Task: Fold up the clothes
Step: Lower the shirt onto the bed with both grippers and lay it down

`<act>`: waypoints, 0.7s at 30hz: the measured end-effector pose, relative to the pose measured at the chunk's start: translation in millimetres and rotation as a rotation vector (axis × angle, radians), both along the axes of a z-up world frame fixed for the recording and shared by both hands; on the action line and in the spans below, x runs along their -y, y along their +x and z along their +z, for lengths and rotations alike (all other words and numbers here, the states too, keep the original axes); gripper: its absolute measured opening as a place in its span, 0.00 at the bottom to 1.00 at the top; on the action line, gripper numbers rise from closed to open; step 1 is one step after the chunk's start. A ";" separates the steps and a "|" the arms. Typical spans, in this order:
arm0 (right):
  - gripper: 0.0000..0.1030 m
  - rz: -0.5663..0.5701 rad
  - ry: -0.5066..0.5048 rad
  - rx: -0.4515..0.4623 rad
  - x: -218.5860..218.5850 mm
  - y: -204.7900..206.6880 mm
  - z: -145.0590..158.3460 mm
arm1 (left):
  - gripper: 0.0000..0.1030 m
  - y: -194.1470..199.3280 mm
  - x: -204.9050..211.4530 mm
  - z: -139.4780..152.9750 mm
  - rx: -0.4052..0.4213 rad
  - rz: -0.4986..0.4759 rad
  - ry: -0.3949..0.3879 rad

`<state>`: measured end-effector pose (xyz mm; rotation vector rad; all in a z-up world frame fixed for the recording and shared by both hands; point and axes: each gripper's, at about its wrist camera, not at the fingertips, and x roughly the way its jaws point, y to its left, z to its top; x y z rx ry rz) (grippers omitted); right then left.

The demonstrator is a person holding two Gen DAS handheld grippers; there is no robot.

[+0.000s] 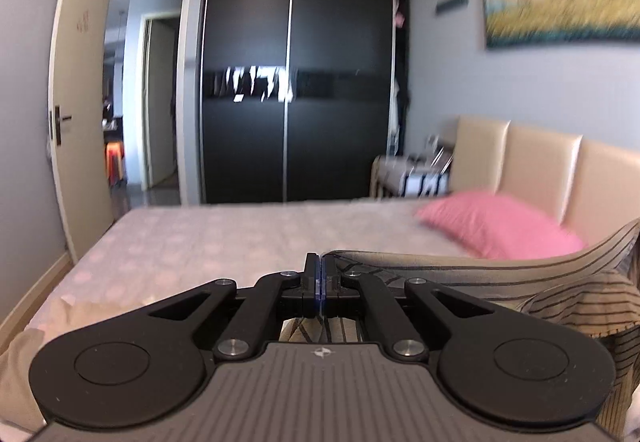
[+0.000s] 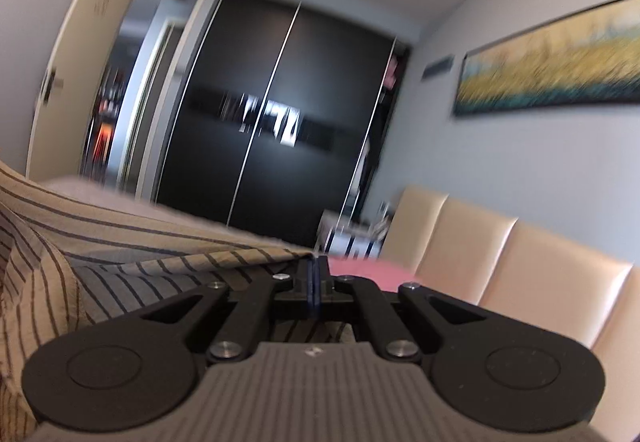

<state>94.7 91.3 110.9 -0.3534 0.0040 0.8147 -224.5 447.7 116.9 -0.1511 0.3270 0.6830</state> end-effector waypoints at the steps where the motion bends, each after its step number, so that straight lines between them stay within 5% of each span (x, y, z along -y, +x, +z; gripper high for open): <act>1: 0.01 -0.001 -0.023 -0.011 -15.2 9.7 -11.8 | 0.00 12.3 -12.0 -12.2 -0.026 0.008 -0.009; 13: 0.01 -0.020 -0.310 -0.146 -177.1 110.4 -178.9 | 0.00 122.9 -115.9 -191.9 -0.333 0.048 -0.172; 21: 0.01 -0.038 -0.479 -0.201 -245.2 146.9 -300.9 | 0.00 167.2 -146.5 -278.6 -0.477 0.055 -0.243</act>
